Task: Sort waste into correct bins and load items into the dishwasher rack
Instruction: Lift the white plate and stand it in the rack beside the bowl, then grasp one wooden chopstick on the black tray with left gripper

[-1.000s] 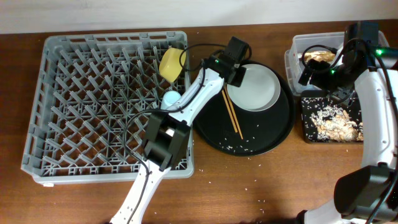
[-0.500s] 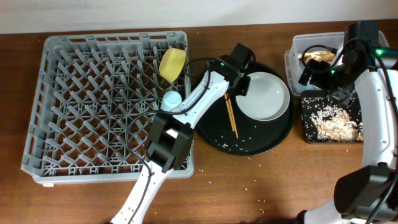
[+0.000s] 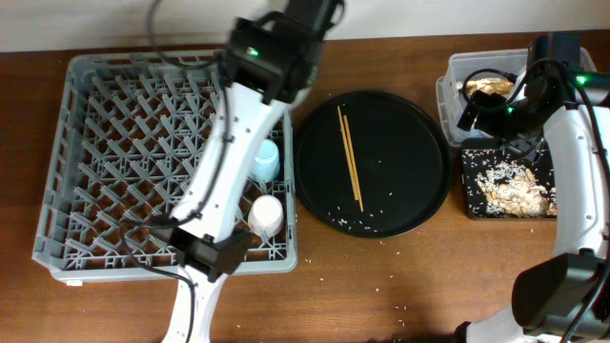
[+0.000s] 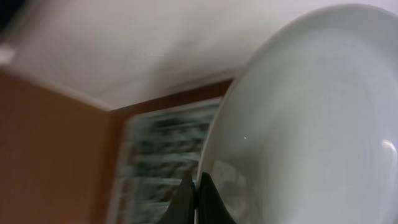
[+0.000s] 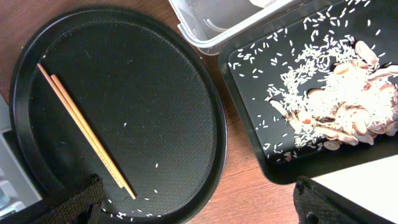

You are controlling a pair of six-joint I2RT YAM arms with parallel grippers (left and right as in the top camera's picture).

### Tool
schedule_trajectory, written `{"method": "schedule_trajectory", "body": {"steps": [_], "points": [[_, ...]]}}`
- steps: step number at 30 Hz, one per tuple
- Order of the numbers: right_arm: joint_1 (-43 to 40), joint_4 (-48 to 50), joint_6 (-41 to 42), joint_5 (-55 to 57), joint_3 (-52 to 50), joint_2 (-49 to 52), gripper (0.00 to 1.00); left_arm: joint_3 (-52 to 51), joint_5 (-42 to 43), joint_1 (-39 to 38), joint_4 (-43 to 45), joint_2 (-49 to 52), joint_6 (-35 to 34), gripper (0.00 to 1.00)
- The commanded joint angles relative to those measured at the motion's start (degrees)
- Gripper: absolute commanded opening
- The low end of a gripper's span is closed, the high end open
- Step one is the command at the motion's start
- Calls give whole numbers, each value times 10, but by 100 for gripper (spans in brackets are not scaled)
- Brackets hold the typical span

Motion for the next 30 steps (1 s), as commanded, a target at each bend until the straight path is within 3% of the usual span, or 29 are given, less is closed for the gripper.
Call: {"method": "schedule_trajectory", "body": {"steps": [1, 4, 10, 13, 14, 16, 17, 19, 21, 23, 28, 30], "points": [[-2, 0, 3, 3, 0, -13, 99, -7, -138, 73, 3, -7, 8, 0], [-2, 0, 3, 3, 0, -13, 99, -58, -138, 124, 31, -2, 0, 0], [-2, 0, 3, 3, 0, -13, 99, -303, -150, 132, 208, -2, 0, 0], [-2, 0, 3, 3, 0, -13, 99, -335, -54, 132, 232, -1, 0, 1], [-2, 0, 3, 3, 0, -13, 98, -335, -16, 132, 232, -1, 0, 16], [-2, 0, 3, 3, 0, -13, 98, -335, 106, 132, 236, -1, 0, 60], [-2, 0, 3, 3, 0, -13, 99, -335, 132, 132, 236, -1, 0, 66], [-2, 0, 3, 3, 0, -13, 98, -319, 151, 131, 233, -7, 0, 66], [-2, 0, 3, 3, 0, -13, 99, -241, 348, 131, 206, -43, 0, 66], [-2, 0, 3, 3, 0, -13, 99, -204, 579, 109, 195, -74, 0, 53], [-2, 0, 3, 3, 0, -13, 98, -275, 577, 9, 179, -48, -61, 53], [-2, 0, 3, 3, 0, -13, 98, -314, 527, -23, 192, -47, -101, 52]]}}
